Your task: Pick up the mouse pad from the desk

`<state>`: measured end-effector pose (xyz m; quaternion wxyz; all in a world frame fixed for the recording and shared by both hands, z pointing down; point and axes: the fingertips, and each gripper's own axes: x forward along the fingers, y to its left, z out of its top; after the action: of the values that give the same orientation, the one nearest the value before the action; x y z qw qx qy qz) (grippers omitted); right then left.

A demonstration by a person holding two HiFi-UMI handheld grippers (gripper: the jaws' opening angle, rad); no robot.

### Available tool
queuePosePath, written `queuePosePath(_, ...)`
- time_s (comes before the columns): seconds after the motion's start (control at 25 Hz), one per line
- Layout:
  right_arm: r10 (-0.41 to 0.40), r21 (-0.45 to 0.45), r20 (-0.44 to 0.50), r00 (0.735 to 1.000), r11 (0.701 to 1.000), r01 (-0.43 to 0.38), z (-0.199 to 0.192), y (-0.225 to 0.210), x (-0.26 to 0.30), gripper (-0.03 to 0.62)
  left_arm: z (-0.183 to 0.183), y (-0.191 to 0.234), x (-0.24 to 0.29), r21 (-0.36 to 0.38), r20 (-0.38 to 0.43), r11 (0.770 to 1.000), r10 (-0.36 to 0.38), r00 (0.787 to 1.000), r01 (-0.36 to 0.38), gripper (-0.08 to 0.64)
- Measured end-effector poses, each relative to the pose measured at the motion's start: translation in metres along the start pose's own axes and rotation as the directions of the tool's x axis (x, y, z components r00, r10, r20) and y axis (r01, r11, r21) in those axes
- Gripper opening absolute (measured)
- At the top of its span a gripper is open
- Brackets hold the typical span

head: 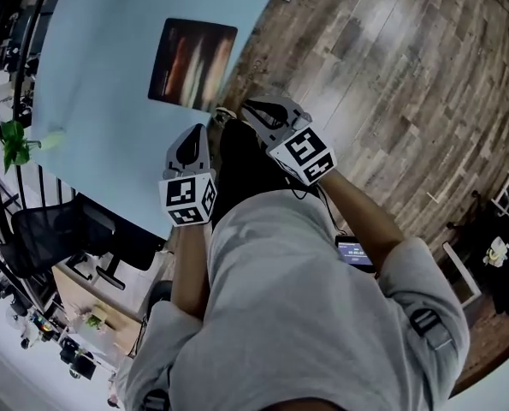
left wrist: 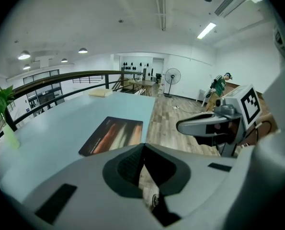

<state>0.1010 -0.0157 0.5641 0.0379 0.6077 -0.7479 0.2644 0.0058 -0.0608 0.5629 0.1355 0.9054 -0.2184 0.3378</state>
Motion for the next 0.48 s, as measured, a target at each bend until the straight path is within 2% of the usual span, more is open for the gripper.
queuePosePath(0.2, 0.023, 0.024, -0.052, 0.998, 0.999, -0.022, -0.027, -0.001, 0.024, 0.034, -0.016, 0.006, 0.010, 0.045, -0.059, 0.999, -0.013, 0.998, 0.015, 0.011)
queuePosePath(0.48, 0.068, 0.145, -0.112, 0.991, 0.988, -0.052, -0.063, 0.010, 0.058, 0.034, -0.034, 0.020, 0.027, 0.145, -0.145, 0.988, -0.031, 0.989, 0.052, 0.011)
